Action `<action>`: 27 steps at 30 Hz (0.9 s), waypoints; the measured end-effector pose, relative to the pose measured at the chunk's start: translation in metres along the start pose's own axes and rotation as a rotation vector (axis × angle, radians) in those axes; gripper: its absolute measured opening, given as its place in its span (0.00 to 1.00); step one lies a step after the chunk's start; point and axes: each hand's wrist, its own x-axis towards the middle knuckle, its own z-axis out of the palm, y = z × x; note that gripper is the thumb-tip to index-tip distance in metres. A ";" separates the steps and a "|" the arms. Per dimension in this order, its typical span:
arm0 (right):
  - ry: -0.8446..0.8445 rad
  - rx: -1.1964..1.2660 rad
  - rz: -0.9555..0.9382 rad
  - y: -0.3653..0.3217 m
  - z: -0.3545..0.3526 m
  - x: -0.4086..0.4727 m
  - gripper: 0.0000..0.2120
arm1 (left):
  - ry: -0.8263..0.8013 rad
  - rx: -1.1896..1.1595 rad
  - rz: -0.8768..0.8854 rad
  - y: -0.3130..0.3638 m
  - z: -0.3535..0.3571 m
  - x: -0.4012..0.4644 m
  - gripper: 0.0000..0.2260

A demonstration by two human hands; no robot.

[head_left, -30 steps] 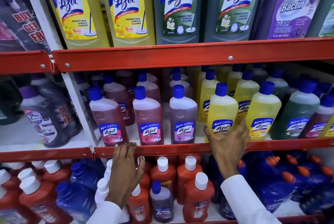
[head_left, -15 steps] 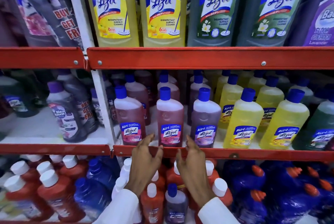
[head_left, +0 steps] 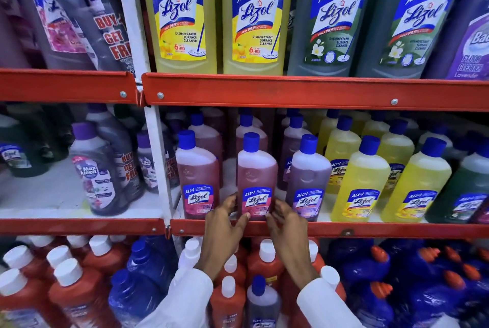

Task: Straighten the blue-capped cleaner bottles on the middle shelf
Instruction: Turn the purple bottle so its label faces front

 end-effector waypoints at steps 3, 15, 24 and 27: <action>-0.017 0.019 -0.022 0.000 0.001 0.000 0.19 | 0.021 0.009 0.000 -0.003 0.001 0.000 0.20; 0.000 0.038 -0.026 0.005 0.006 0.001 0.21 | 0.049 -0.024 -0.004 -0.005 -0.001 -0.001 0.19; 0.435 0.092 -0.099 0.014 -0.032 -0.027 0.08 | 0.353 -0.120 0.034 0.007 0.010 -0.024 0.17; 0.544 0.083 -0.126 0.024 -0.059 -0.022 0.09 | 0.332 -0.100 0.150 0.027 0.025 -0.031 0.10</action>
